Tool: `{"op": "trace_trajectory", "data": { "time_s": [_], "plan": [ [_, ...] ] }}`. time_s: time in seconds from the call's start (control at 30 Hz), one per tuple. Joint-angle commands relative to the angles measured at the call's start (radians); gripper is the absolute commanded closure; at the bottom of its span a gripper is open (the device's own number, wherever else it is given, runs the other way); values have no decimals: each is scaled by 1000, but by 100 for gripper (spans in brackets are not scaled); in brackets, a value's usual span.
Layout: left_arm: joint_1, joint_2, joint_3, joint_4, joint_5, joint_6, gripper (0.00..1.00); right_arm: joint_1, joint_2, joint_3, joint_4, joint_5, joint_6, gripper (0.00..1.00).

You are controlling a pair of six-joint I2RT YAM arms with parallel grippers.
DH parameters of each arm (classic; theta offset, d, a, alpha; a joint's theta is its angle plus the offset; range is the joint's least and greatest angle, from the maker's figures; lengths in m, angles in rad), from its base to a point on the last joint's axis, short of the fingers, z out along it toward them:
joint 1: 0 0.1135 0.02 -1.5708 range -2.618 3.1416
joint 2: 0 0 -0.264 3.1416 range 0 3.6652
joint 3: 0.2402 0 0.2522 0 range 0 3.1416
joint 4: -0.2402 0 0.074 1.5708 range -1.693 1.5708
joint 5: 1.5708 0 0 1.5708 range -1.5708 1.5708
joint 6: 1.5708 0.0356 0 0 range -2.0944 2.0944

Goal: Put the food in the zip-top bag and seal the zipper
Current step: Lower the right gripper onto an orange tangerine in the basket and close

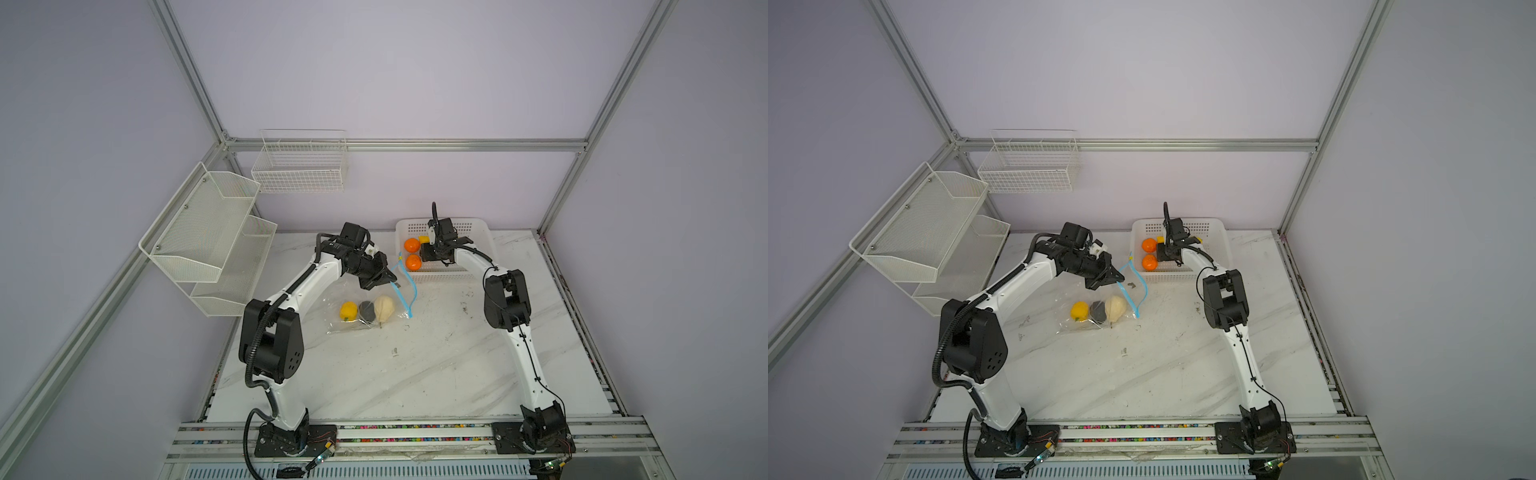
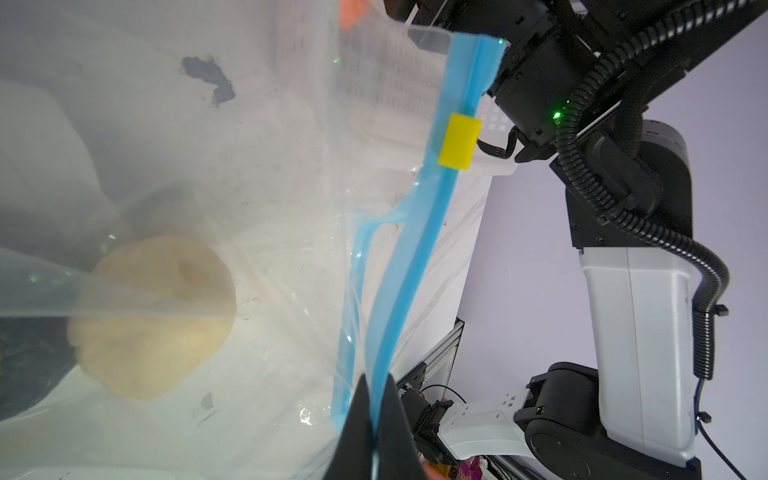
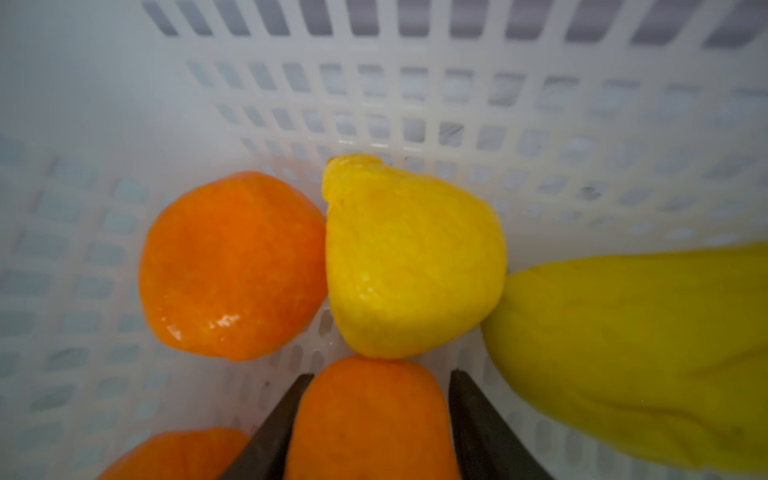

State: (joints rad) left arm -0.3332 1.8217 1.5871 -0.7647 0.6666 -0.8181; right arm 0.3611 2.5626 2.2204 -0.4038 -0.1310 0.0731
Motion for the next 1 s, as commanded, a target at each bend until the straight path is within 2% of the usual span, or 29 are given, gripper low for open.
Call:
{"op": "trace_trajectory", "data": {
  "time_s": [0.0, 0.63, 0.8, 0.97],
  "plan": [
    [10, -6, 30, 12, 11, 19, 100, 5, -81, -24, -6, -1, -10, 46],
    [8, -1, 28, 14, -1, 14, 100, 4, -224, -153, 26, 12, -15, 47],
    [8, -3, 27, 14, 3, 17, 100, 4, -178, -133, 26, -1, -14, 44],
    [8, -11, 23, 14, 4, 19, 100, 5, -116, -92, 27, 0, -10, 36]
  ]
}}
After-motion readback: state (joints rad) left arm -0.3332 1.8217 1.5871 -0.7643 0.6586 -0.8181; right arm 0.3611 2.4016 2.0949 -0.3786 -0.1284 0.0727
